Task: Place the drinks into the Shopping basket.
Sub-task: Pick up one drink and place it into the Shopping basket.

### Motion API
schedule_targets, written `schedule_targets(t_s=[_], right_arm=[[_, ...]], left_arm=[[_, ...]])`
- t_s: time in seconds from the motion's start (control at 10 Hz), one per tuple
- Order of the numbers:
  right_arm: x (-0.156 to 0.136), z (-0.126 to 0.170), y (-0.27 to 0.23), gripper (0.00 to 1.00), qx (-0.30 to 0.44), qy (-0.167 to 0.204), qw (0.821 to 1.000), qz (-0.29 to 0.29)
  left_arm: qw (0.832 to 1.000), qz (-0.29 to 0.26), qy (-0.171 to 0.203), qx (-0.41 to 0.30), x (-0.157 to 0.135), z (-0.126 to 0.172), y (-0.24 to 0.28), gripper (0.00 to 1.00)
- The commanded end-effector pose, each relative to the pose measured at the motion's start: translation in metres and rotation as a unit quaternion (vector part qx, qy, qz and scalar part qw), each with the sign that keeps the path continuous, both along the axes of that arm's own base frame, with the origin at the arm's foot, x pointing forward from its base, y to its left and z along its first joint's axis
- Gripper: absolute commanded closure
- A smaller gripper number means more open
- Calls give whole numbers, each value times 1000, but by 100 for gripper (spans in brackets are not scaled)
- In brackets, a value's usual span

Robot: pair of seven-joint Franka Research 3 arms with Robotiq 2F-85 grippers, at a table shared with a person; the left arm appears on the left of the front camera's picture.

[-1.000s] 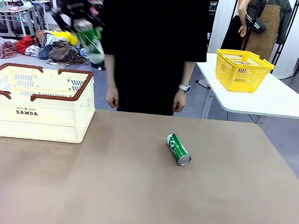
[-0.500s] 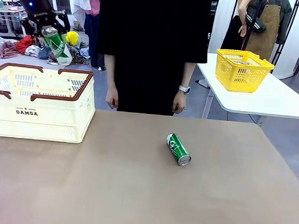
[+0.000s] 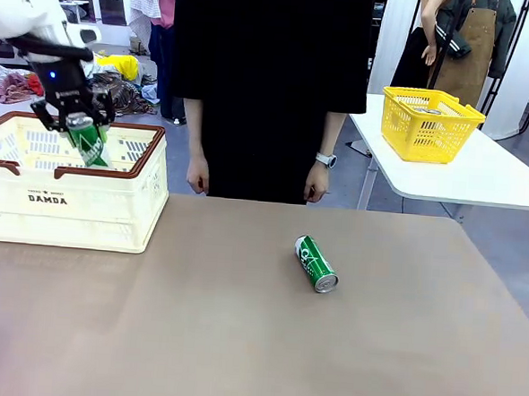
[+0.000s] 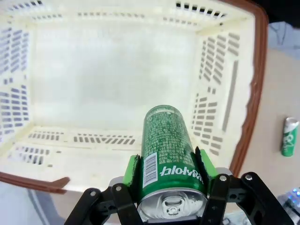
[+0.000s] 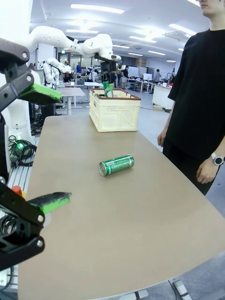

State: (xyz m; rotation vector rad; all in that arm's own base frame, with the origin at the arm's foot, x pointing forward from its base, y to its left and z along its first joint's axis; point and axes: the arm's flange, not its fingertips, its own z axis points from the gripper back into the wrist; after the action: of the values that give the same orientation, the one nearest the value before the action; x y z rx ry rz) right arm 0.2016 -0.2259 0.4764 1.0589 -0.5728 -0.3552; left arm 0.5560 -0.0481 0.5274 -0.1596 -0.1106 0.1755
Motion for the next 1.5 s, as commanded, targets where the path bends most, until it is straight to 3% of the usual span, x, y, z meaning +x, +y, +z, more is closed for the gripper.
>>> schedule_targets(t_s=[0.0,0.3,0.4,0.5,1.0,1.2,1.4], right_arm=[[1,2,-1,0,2,-15,1000,4],[1,2,-1,0,2,-15,1000,4],[1,2,-1,0,2,-15,1000,4],[1,2,-1,0,2,-15,1000,4],[1,2,-1,0,2,-15,1000,4],[1,2,-1,0,2,-15,1000,4],[1,2,-1,0,2,-15,1000,4]], left_arm=[[1000,-8,16,15,-5,-6,-6,100],[998,-2,33,52,-4,-39,-11,100],[997,48,30,53,0,-41,-11,100],[999,-16,40,28,-2,-38,-11,100],[998,-8,42,37,1,-45,-12,100],[998,-30,45,36,36,-61,-11,100],[998,-38,41,30,46,-78,-20,100]])
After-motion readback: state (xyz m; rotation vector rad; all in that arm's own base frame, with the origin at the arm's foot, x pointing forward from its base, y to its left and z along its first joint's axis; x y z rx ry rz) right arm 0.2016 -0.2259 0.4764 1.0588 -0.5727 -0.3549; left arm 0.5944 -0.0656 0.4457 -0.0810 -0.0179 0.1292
